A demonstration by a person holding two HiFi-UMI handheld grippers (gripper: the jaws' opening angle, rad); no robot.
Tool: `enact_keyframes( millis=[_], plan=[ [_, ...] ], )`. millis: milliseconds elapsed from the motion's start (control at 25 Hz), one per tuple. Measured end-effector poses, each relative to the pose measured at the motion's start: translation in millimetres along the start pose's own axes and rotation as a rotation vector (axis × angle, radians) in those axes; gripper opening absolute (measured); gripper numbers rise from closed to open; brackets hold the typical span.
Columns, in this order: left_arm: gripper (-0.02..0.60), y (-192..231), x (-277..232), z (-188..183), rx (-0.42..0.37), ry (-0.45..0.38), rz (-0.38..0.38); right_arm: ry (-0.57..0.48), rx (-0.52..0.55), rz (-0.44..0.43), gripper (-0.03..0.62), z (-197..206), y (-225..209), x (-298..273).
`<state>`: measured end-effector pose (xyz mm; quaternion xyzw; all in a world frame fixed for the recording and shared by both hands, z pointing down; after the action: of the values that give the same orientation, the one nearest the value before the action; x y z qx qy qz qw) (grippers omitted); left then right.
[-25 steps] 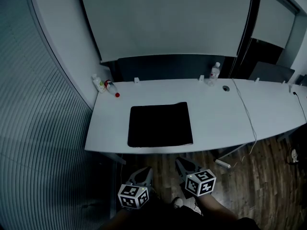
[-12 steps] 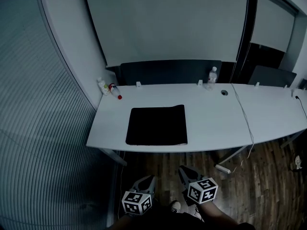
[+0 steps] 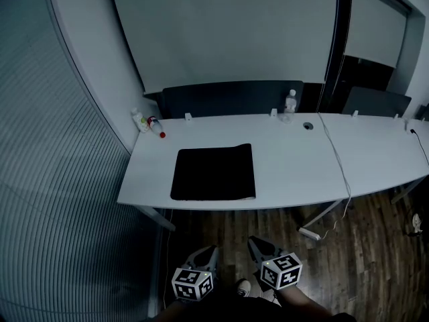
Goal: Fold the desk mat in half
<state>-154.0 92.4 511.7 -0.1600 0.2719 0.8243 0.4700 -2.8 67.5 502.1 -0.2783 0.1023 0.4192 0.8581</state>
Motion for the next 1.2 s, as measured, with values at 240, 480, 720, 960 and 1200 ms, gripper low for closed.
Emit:
enact_keyframes(
  millis=[240,480,720,960,1200],
  plan=[
    [0.006,-4.1,-6.3,2.3,0.005,0.006,0.001,0.006,0.016,-0.01,0.022,-0.3,-1.8,1.8],
    [0.006,-8.7,-11.9,3.7,0.001,0.01,-0.001,0.011,0.015,-0.02,0.021,0.4,-5.4,2.8],
    [0.006,-6.2,-17.8,3.8,0.003,0.015,-0.006,0.012,0.016,-0.025,0.021,-1.0,-8.3,0.5],
    [0.006,-8.5,-25.3,3.5,-0.001,0.014,0.001,0.01,0.02,-0.022,0.021,-2.4,-14.9,-0.3],
    [0.006,-6.6,-28.0,0.4,0.0,0.019,-0.001,0.013,0.02,-0.025,0.021,-6.1,-16.1,-2.4]
  ],
)
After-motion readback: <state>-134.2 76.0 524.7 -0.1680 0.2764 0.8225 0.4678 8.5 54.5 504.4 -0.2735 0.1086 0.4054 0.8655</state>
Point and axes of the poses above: the fingertips, and each gripper's own axes: x backward along the fingers, y to its left, z out of its underside, the point moved 4 cm from there along x, backward along the fingers, and after that the axes turned 5 degrees about y, right-handed, at the moved point
